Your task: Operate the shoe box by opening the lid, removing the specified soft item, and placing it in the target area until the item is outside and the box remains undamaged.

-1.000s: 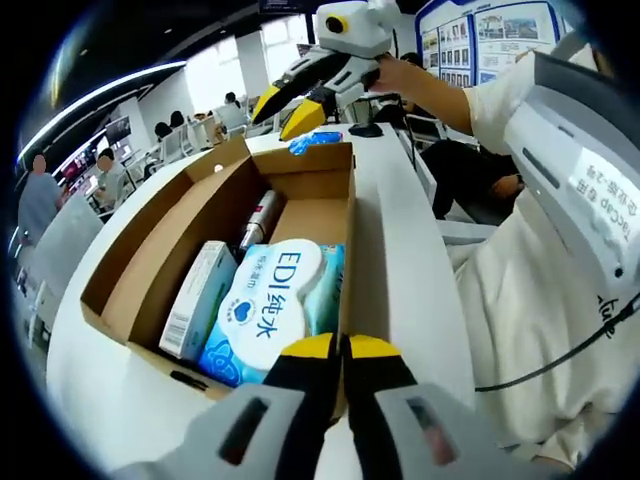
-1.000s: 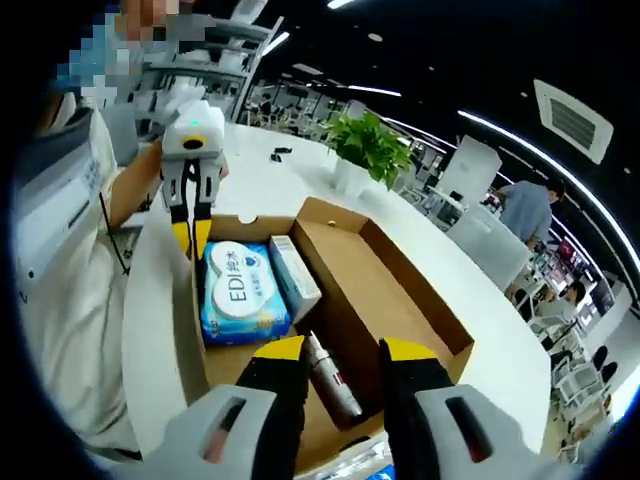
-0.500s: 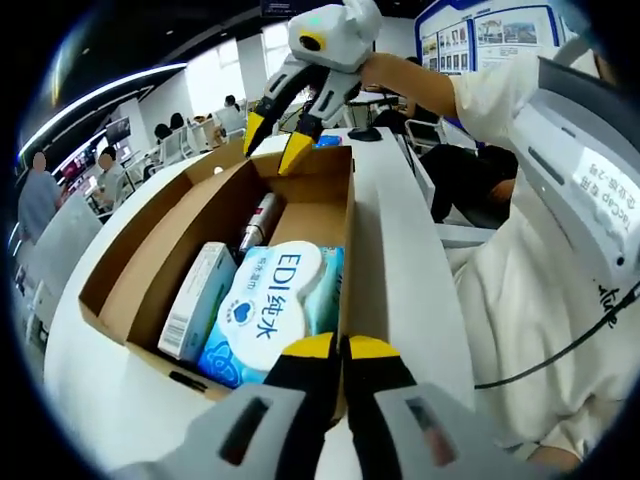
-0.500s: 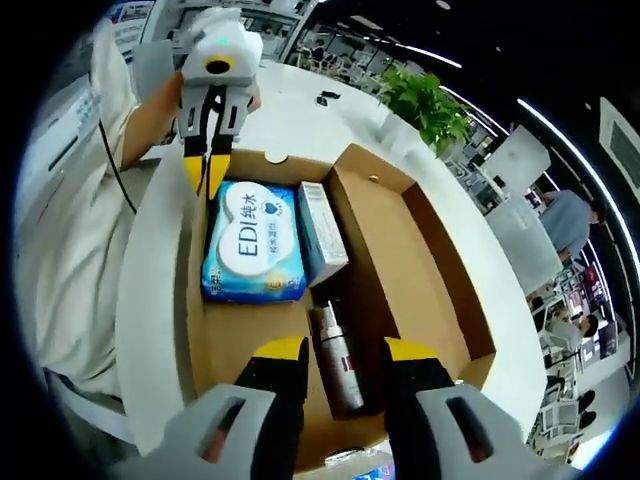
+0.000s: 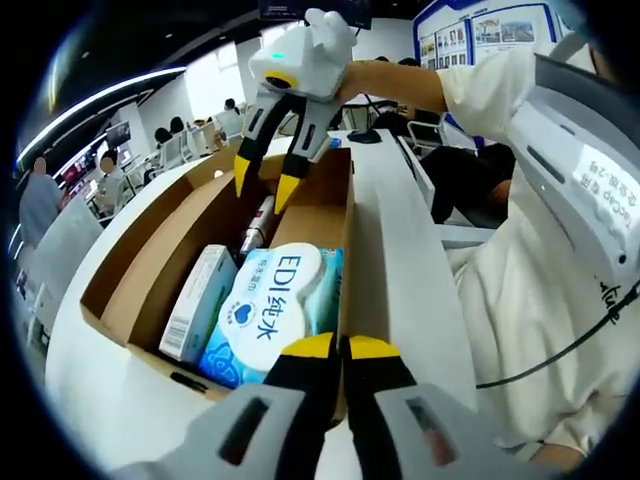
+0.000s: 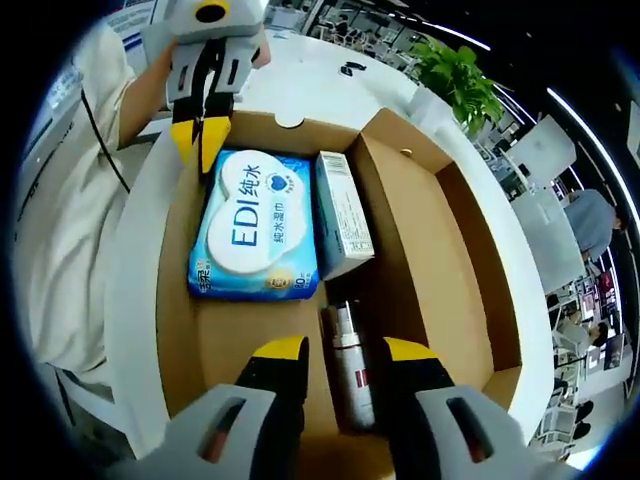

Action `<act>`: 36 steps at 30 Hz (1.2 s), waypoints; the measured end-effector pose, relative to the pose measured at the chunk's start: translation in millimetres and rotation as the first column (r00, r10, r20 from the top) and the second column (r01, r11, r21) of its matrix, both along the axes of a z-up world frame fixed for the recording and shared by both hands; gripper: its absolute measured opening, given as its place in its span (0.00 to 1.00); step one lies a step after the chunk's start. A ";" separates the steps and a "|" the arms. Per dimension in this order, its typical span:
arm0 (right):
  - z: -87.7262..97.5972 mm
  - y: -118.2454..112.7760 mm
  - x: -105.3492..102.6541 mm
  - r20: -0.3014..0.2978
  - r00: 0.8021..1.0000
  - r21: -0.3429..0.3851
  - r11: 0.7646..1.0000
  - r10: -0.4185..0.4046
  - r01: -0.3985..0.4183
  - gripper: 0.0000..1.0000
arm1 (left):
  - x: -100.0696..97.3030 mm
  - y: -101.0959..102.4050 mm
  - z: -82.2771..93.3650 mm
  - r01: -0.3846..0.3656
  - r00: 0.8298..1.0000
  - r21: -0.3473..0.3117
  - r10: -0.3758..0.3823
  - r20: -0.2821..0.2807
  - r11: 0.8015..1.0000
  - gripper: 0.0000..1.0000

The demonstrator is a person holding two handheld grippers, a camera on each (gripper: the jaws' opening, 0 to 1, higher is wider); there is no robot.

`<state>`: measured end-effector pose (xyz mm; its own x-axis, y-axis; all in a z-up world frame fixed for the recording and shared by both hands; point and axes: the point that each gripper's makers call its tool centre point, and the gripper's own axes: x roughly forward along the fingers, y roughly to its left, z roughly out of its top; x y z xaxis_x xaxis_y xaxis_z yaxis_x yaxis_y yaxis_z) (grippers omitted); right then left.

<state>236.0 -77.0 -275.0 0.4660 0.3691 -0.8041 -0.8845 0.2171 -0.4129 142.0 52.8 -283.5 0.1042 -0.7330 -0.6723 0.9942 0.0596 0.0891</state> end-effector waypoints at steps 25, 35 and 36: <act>-38.4 9.7 16.5 -0.082 0.996 -0.098 0.995 -0.027 0.019 0.24 | 0.1 -0.5 0.5 -0.002 1.000 -0.009 0.002 0.005 1.000 0.02; -55.7 6.5 24.1 -0.090 0.995 -0.200 0.980 -0.034 0.016 0.23 | -0.2 -0.6 0.6 0.000 1.000 -0.010 0.000 0.006 1.000 0.02; -56.8 6.4 23.8 -0.098 0.994 -0.209 0.978 -0.037 0.016 0.23 | -0.1 -0.6 0.7 -0.001 1.000 -0.009 0.001 0.006 1.000 0.02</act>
<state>259.8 -70.6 -331.8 0.3857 0.1774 -0.9054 -0.9191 0.1598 -0.3602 141.9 52.2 -282.8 0.1087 -0.7390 -0.6649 0.9937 0.0614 0.0942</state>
